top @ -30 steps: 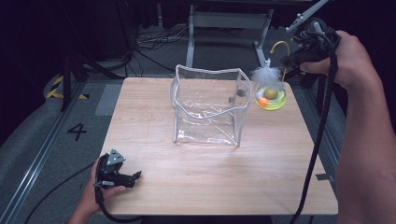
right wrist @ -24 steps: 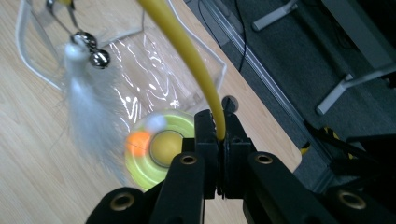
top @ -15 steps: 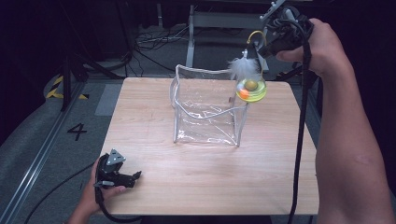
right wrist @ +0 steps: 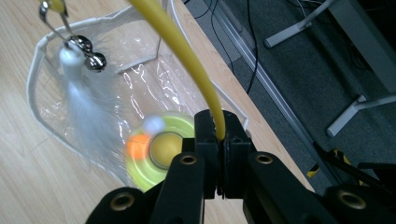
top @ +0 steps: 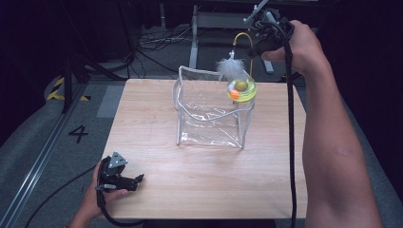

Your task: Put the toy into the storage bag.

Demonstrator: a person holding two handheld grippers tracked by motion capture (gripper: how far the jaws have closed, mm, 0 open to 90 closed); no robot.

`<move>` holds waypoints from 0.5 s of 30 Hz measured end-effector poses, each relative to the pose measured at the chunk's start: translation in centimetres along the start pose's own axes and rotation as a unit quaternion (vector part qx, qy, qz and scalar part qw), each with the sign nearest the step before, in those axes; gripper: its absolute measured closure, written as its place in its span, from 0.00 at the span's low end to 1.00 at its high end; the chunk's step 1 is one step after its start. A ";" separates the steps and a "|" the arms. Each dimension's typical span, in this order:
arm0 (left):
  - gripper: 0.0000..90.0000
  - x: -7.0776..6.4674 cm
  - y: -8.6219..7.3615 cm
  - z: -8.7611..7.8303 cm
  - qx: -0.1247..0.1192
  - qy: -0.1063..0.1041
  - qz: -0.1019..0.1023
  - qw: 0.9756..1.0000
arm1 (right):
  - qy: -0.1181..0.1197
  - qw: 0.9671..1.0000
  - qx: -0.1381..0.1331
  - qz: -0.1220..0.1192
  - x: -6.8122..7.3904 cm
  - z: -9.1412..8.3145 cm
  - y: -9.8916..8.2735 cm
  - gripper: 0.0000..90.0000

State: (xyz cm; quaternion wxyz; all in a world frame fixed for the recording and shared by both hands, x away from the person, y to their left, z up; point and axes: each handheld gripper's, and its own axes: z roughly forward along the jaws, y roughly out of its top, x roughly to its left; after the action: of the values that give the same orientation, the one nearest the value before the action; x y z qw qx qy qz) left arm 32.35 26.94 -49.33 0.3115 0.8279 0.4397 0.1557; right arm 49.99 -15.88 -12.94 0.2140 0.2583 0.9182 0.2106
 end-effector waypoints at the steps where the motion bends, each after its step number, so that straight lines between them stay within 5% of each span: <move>1: 0.01 0.0 0.0 0.0 -0.001 0.000 0.000 1.000 | 0.001 1.000 -0.001 0.001 0.0 0.2 0.1 0.98; 15: 0.01 0.0 0.0 0.0 -0.001 0.000 0.000 1.000 | 0.019 1.000 0.006 0.004 0.4 4.0 0.5 0.98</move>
State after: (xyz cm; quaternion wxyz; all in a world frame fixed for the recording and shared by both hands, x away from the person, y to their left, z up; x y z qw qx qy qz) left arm 32.35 26.93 -49.34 0.3121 0.8274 0.4400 0.1560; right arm 51.90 -14.19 -16.14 0.1942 0.2588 0.9224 0.2109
